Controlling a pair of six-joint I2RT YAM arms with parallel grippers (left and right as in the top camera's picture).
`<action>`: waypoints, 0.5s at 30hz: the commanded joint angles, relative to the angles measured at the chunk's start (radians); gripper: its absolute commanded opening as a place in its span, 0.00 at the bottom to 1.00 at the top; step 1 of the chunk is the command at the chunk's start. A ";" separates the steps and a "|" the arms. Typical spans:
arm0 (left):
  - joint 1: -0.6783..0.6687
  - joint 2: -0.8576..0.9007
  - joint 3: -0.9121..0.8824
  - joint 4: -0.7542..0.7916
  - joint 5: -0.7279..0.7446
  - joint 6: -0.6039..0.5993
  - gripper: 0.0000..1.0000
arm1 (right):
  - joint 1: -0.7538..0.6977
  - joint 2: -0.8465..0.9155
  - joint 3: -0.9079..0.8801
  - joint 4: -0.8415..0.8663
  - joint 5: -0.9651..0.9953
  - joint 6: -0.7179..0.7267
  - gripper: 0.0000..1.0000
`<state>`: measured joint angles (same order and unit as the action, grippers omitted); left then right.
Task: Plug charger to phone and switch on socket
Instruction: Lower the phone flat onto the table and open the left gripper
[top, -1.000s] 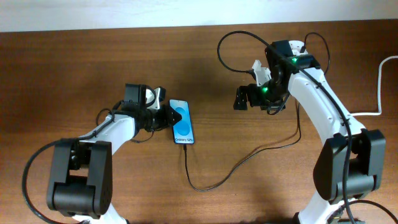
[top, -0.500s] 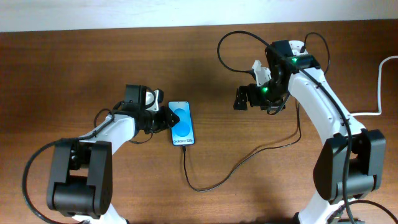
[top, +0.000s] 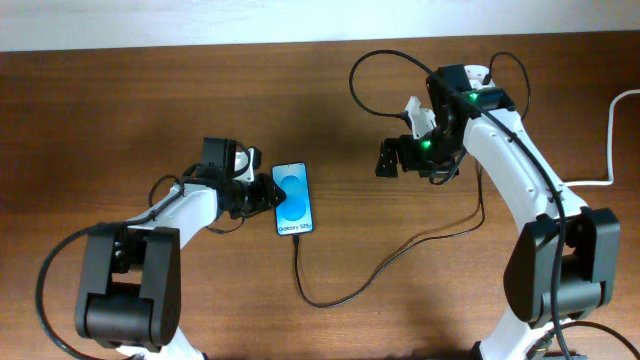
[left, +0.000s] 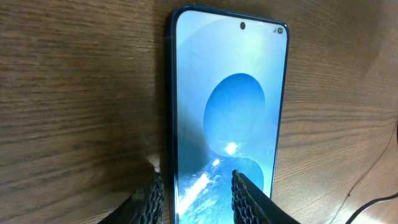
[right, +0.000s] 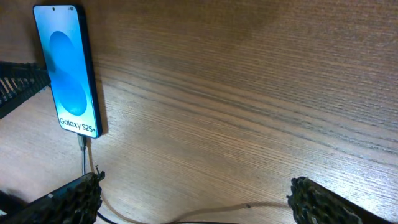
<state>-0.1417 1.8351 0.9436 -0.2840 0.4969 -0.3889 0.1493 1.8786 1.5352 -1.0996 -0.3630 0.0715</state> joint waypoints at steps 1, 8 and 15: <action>0.015 0.006 0.014 -0.023 -0.015 -0.006 0.40 | -0.006 -0.008 0.012 -0.009 0.010 0.000 0.98; 0.080 -0.156 0.111 -0.333 -0.127 0.087 0.61 | -0.006 -0.008 0.012 -0.032 0.009 0.000 0.98; 0.078 -0.578 0.144 -0.589 -0.265 0.165 0.68 | -0.005 -0.008 0.013 -0.111 0.007 0.001 0.98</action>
<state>-0.0631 1.4586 1.0645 -0.8124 0.3042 -0.3000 0.1493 1.8786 1.5356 -1.1790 -0.3630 0.0715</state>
